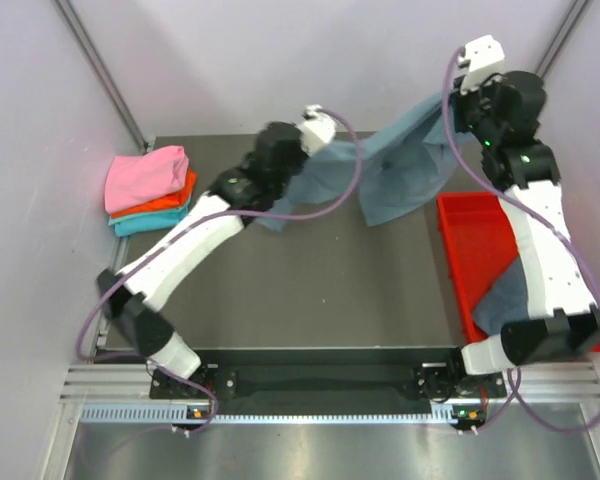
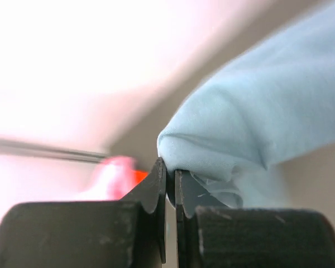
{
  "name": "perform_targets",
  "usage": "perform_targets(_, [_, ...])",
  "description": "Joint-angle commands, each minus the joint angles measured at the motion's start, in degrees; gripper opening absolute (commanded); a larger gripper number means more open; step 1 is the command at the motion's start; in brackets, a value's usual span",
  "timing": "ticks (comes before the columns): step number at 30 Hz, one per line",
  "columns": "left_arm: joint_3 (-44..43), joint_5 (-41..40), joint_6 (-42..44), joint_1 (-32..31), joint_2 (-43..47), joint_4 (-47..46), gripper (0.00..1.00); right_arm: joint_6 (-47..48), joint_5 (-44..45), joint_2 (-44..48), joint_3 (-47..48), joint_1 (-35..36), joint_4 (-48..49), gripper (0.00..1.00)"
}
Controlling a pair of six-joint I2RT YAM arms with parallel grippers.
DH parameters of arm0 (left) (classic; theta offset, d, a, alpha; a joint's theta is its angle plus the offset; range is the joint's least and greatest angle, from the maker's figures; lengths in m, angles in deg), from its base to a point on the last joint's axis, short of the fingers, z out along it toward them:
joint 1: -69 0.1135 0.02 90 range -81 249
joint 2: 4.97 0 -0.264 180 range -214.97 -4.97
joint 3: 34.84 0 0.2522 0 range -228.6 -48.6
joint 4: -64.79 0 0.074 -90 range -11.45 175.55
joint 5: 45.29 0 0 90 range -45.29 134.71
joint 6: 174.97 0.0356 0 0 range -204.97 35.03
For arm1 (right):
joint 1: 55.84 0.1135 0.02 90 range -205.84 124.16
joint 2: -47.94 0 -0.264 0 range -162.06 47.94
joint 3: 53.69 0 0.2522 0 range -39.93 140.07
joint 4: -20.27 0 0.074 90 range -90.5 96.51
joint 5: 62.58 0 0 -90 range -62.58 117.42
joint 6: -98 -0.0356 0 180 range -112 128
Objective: Fold and stack the t-shirts
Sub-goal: Flatten the tshirt out
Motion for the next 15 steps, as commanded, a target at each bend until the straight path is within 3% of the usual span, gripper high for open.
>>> perform_targets(1, [2.3,-6.2,10.5,0.2,8.4,-10.9,0.00,-2.4,-6.4,10.5,-2.0,-0.9,1.6,0.00])
perform_targets(6, [3.1,-5.8,15.7,0.4,15.2,-14.1,0.00,-4.8,-14.8,23.8,-9.3,-0.8,-0.7,0.00])
perform_targets(9, [3.9,-3.6,17.3,0.4,19.4,-15.3,0.00,-7.3,-15.0,30.6,-11.8,-0.8,-1.4,0.00])
perform_targets(15, [7.1,2.9,17.0,0.3,28.1,-15.3,0.00,-11.6,-18.0,38.7,-9.3,-0.8,-6.4,0.00])
